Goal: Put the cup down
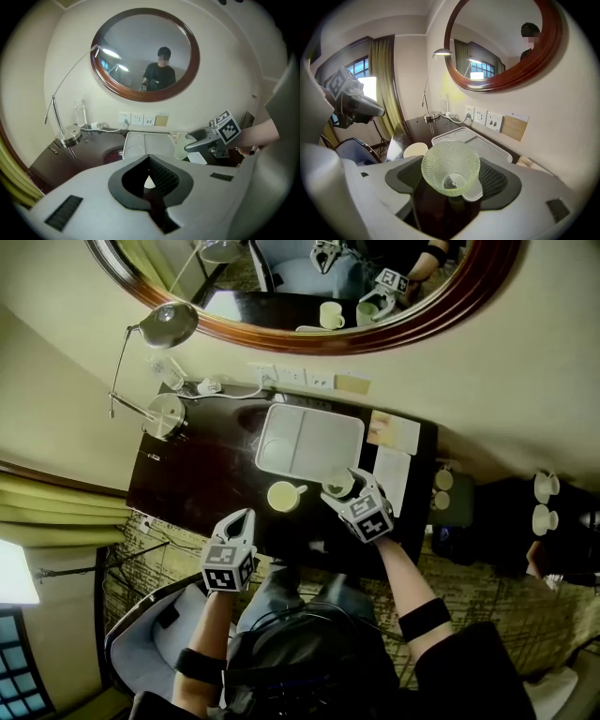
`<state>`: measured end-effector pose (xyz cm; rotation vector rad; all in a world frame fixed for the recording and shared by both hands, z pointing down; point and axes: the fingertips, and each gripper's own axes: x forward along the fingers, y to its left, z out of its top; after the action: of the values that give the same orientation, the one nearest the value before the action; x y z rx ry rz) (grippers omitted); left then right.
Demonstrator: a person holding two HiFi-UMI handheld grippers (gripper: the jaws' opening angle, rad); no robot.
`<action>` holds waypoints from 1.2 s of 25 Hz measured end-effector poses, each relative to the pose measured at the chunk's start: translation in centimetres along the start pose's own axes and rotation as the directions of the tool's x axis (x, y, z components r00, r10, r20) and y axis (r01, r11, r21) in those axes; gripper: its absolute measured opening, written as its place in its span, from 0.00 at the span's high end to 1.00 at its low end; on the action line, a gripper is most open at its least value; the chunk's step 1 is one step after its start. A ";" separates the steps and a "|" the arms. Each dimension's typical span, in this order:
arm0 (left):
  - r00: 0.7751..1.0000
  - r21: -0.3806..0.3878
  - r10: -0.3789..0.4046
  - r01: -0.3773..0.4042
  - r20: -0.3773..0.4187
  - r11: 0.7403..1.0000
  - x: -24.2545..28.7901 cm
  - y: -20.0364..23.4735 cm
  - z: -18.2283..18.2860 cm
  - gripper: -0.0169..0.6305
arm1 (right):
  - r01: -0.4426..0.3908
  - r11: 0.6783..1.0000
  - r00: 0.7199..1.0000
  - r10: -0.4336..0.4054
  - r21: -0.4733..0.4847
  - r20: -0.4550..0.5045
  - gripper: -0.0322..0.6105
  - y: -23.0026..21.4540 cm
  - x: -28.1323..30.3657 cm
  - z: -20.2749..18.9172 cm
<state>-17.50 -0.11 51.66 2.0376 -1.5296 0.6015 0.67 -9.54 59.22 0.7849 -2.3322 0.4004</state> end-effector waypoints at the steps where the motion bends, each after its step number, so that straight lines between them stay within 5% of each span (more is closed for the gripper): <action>1: 1.000 0.004 -0.013 0.013 -0.003 1.000 0.4 0.0 0.3 0.97 | 0.005 1.000 1.000 -0.005 -0.009 0.009 0.35 -0.4 0.3 0.7; 12: 0.999 0.034 -0.051 0.051 0.003 0.998 5.0 3.1 3.7 0.97 | 0.013 0.999 0.998 -0.010 -0.040 0.065 0.35 -3.8 6.0 9.3; 30: 0.995 0.097 -0.090 0.093 -0.038 0.991 11.7 8.5 4.8 0.97 | 0.005 1.000 0.997 -0.004 -0.020 0.077 0.35 -5.2 18.6 14.2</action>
<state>-22.37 -13.70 56.44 2.1479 -1.4043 0.6841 -14.34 -28.14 61.15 0.8090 -2.4021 0.3496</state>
